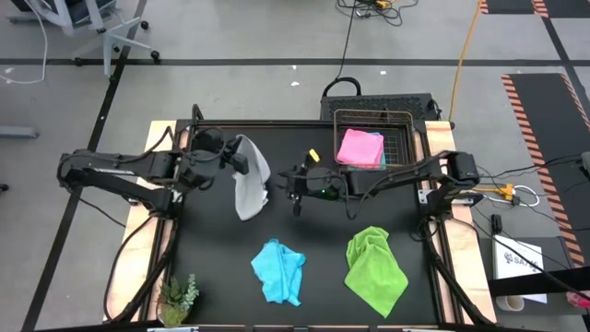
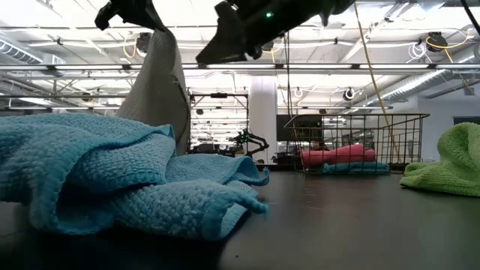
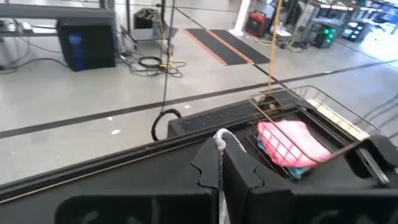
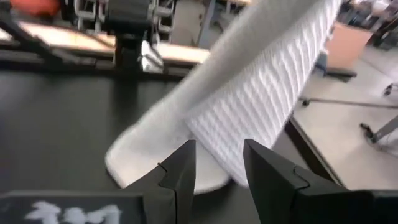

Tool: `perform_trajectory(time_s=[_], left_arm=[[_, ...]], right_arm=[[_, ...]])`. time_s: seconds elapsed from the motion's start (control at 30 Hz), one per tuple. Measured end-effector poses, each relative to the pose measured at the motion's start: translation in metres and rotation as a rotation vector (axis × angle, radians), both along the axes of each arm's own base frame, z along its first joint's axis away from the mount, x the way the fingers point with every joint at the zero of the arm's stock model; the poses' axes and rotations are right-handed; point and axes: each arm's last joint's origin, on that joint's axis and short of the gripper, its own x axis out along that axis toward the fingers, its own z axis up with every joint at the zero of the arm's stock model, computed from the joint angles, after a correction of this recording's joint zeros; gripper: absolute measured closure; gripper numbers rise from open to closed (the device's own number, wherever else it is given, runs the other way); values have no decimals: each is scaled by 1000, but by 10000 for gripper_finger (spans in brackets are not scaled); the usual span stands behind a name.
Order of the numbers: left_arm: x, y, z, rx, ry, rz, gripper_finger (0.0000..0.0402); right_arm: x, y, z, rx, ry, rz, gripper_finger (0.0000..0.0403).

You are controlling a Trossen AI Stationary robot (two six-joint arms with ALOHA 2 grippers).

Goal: Fold microfiber towels
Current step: Fold the gray towel

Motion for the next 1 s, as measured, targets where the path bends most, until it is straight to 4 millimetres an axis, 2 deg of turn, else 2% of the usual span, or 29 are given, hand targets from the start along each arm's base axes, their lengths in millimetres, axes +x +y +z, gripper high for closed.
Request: perform_trajectory(time_s=[0.23, 0.33, 0.57, 0.8, 0.9, 1.0], left_arm=[[19, 10, -14, 6, 68, 32, 397], [31, 13, -19, 15, 76, 20, 398], [54, 12, -13, 75, -3, -78, 399], [55, 6, -11, 98, 8, -118, 399], [53, 2, -12, 84, 12, -125, 397], [52, 0, -14, 83, 31, -130, 399]], right_arm=[[12, 0, -3, -21, -128, -30, 275], [13, -2, -5, -31, -123, -68, 275], [12, -7, -5, -46, -119, -127, 275], [11, -13, -9, -68, -70, -140, 275], [5, -14, -11, -160, 23, -206, 275], [-2, -13, -5, -240, 84, -275, 275]])
